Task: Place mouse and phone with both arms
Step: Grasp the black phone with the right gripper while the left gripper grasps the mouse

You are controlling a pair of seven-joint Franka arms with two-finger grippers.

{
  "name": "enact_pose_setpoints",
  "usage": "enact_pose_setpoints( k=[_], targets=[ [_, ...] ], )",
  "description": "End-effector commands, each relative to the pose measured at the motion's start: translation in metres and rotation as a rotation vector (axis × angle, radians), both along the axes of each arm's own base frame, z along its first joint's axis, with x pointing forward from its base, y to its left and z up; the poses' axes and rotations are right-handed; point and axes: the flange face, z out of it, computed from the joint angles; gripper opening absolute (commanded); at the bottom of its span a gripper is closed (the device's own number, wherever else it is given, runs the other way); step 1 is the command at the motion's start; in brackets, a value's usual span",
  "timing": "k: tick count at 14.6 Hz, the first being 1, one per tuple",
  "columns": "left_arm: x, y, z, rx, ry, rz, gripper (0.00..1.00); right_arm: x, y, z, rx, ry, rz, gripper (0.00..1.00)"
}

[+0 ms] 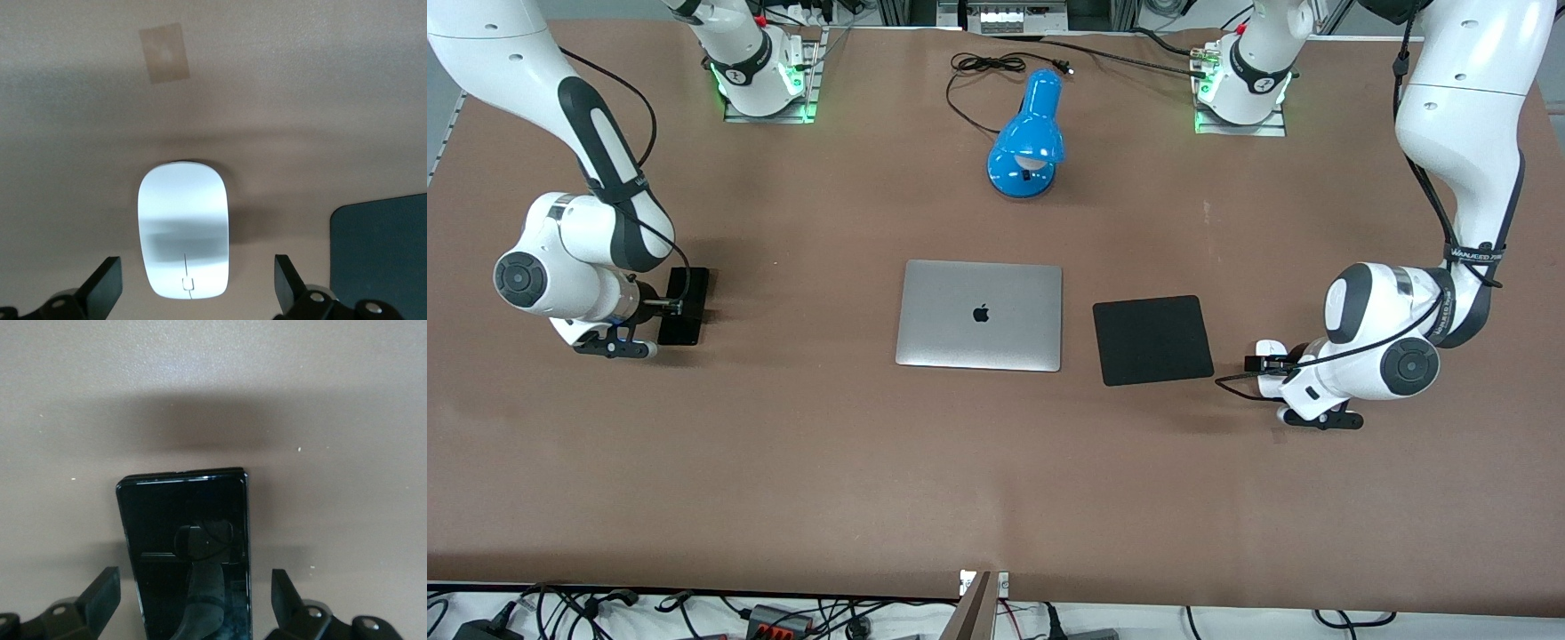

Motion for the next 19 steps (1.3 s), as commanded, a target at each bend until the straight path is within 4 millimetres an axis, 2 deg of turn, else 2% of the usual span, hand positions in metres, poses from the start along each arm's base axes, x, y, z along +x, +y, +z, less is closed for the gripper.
enact_pose_setpoints(
  k=[1, 8, 13, 14, 15, 16, 17, 19],
  targets=[
    [-0.003, 0.002, -0.006, 0.008, -0.019, -0.029, 1.00, -0.004, 0.000, -0.008, 0.000, -0.001, 0.001, 1.00],
    [-0.006, 0.003, -0.019, 0.002, -0.023, -0.026, 1.00, -0.009, 0.004, -0.013, 0.004, 0.019, 0.007, 1.00],
    [-0.006, 0.005, -0.020, 0.002, -0.023, -0.023, 1.00, -0.016, 0.004, -0.019, 0.009, 0.036, 0.017, 1.00],
    [-0.006, 0.006, -0.020, 0.002, -0.023, -0.022, 1.00, -0.016, 0.005, -0.019, 0.010, 0.037, 0.020, 0.97],
    [-0.006, 0.006, -0.020, 0.002, -0.023, -0.022, 1.00, -0.017, 0.005, -0.020, 0.010, 0.040, 0.018, 0.83],
    [-0.006, 0.007, -0.020, 0.003, -0.023, -0.021, 1.00, -0.018, 0.007, -0.020, 0.010, 0.042, 0.021, 0.60],
    [-0.006, 0.007, -0.020, 0.003, -0.023, -0.021, 1.00, -0.019, 0.008, -0.020, 0.009, 0.054, 0.014, 0.47],
    [-0.006, 0.008, -0.020, 0.004, -0.026, -0.021, 1.00, -0.020, 0.008, -0.016, 0.010, 0.071, 0.013, 0.31]
  ],
)
